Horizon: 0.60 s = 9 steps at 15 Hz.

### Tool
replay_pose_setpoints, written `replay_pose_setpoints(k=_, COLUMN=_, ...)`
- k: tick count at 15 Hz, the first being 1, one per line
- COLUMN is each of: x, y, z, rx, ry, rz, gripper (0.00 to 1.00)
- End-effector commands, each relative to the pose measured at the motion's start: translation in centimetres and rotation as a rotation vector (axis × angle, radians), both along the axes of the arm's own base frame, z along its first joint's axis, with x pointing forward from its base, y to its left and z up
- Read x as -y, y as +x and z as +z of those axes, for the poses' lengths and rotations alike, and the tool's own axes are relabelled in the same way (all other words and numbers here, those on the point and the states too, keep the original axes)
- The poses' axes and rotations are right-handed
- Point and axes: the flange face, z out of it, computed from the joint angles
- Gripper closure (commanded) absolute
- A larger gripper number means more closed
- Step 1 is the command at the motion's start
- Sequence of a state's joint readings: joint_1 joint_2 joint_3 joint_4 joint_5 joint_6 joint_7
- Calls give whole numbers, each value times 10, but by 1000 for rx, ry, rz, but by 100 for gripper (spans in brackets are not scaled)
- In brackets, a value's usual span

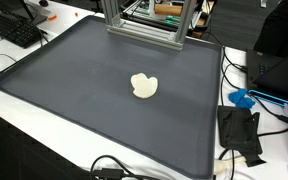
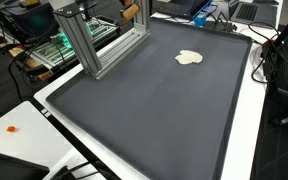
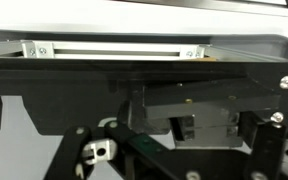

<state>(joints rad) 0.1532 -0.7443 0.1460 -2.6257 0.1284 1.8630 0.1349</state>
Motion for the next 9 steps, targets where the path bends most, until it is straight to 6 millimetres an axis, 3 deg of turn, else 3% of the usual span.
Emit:
replay_pose_setpoints(k=1, x=2, y=-5, z=11, rx=-14, ry=-1, rz=2, gripper=1)
replay_pose_setpoints(k=9, x=-2, y=-1, z=36, rx=4, ry=-9, rz=15, gripper=0)
